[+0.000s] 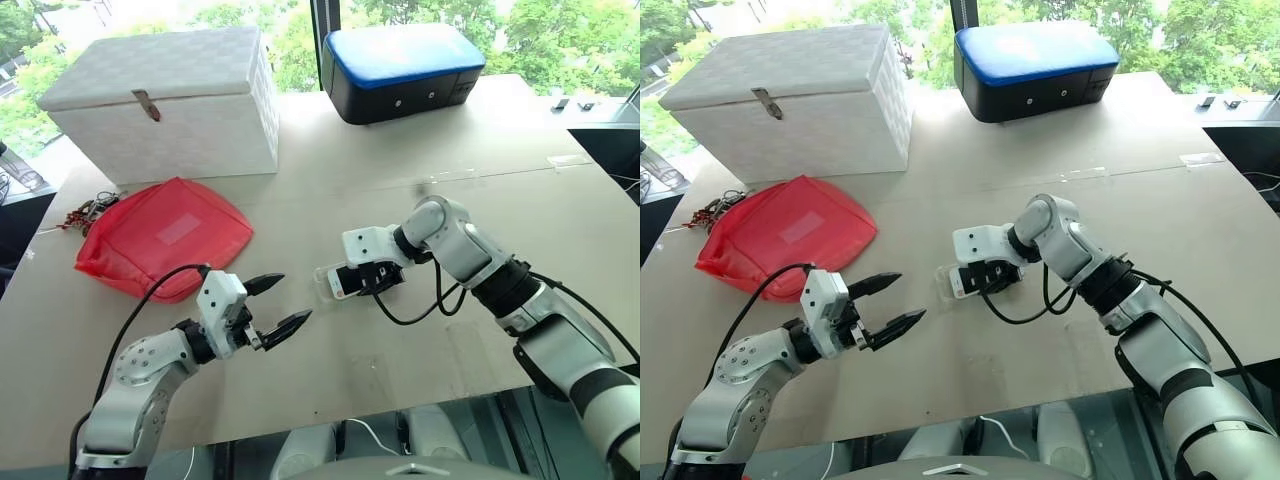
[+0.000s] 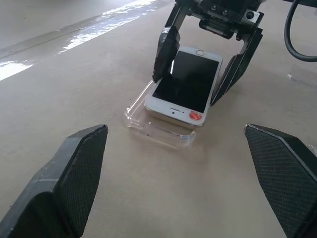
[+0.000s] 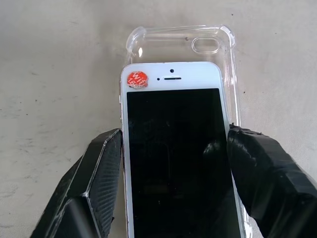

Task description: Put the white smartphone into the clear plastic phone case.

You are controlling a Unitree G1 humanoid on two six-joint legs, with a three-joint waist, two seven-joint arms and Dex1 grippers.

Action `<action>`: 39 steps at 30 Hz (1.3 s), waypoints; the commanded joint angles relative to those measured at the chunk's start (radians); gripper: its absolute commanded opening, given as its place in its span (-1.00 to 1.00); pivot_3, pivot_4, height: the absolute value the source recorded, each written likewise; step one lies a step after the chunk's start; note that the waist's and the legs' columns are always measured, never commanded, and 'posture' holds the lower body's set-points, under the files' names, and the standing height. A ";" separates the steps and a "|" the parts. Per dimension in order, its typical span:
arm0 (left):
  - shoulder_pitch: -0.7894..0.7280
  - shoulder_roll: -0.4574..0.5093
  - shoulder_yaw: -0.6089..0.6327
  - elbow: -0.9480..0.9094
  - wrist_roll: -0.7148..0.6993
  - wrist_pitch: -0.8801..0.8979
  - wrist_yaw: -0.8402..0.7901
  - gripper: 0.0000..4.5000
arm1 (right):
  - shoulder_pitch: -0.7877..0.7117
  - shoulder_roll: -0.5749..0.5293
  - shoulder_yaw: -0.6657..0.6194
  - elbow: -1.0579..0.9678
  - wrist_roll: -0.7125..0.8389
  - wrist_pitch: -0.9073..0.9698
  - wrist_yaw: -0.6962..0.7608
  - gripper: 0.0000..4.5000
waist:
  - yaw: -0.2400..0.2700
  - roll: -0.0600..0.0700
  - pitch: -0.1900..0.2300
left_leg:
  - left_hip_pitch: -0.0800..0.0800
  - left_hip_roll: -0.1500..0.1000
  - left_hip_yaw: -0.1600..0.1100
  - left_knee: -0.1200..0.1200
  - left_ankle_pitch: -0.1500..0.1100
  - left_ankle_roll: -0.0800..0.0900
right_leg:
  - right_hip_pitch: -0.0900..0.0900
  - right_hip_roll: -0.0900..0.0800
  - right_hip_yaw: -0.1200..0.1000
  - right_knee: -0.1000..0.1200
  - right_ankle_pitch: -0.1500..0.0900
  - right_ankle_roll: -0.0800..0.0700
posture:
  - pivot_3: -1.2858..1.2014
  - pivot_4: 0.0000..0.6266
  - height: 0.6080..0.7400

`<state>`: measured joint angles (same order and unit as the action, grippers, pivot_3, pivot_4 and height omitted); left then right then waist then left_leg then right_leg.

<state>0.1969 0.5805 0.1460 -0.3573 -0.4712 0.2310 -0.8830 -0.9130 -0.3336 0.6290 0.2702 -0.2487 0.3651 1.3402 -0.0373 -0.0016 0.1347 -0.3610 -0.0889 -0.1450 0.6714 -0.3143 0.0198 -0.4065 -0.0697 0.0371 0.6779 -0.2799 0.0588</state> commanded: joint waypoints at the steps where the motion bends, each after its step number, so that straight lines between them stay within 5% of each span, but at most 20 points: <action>1: 0.006 -0.007 0.004 -0.020 -0.002 -0.017 0.010 1.00 | 0.042 0.004 0.065 0.084 -0.046 0.015 -0.011 0.24 | -0.001 0.000 0.000 | 0.000 0.000 0.000 0.000 0.000 0.000 | 0.000 0.000 0.000 0.000 0.000 0.000 | 0.03 -0.52 1.00; 13: 0.002 -0.016 -0.004 -0.023 0.001 -0.011 0.024 1.00 | -0.013 0.069 0.021 0.241 -0.043 0.099 -0.060 0.24 | -0.004 0.001 -0.005 | 0.016 0.003 0.001 -0.005 -0.001 0.001 | 0.013 0.003 0.001 0.000 0.001 -0.003 | 0.03 -0.52 1.00; 30: 0.046 -0.014 0.007 -0.034 0.000 -0.019 0.034 1.00 | -0.045 0.097 0.005 0.307 -0.041 0.051 -0.062 0.24 | -0.007 0.002 -0.005 | 0.018 0.007 0.001 -0.005 0.001 -0.001 | 0.014 0.008 0.003 0.001 0.004 -0.007 | 0.03 -0.52 1.00; 31: 0.050 -0.014 0.008 -0.031 0.002 -0.022 0.033 1.00 | -0.032 0.090 -0.011 0.273 -0.032 0.052 -0.072 0.59 | -0.007 0.002 -0.005 | 0.018 0.007 0.001 -0.005 0.001 -0.001 | 0.014 0.008 0.003 0.001 0.004 -0.007 | 0.03 -0.52 1.00; 34: 0.059 -0.013 0.011 -0.023 0.005 -0.028 0.031 1.00 | -0.009 0.075 -0.055 0.191 -0.008 0.074 -0.094 0.98 | -0.002 0.003 -0.004 | 0.017 0.007 0.000 -0.005 0.001 -0.001 | 0.013 0.008 0.002 0.000 0.004 -0.007 | 0.03 -0.52 1.00; 39: 0.071 -0.007 0.021 0.000 0.005 -0.038 0.017 1.00 | 0.041 -0.021 -0.158 -0.117 0.082 0.212 -0.047 0.98 | 0.007 0.006 0.001 | 0.009 0.006 -0.001 -0.008 0.003 -0.005 | 0.006 0.007 0.000 -0.004 0.004 -0.007 | 0.03 -0.52 1.00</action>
<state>0.2689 0.5643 0.1506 -0.3569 -0.4650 0.2121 -0.8554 -0.8705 -0.3269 0.5194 0.2515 -0.1911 0.5245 1.2814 -0.0300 0.0043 0.1360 -0.3587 -0.0827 -0.1464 0.6634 -0.3113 0.0141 -0.4073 -0.0630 0.0373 0.6735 -0.2761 0.0522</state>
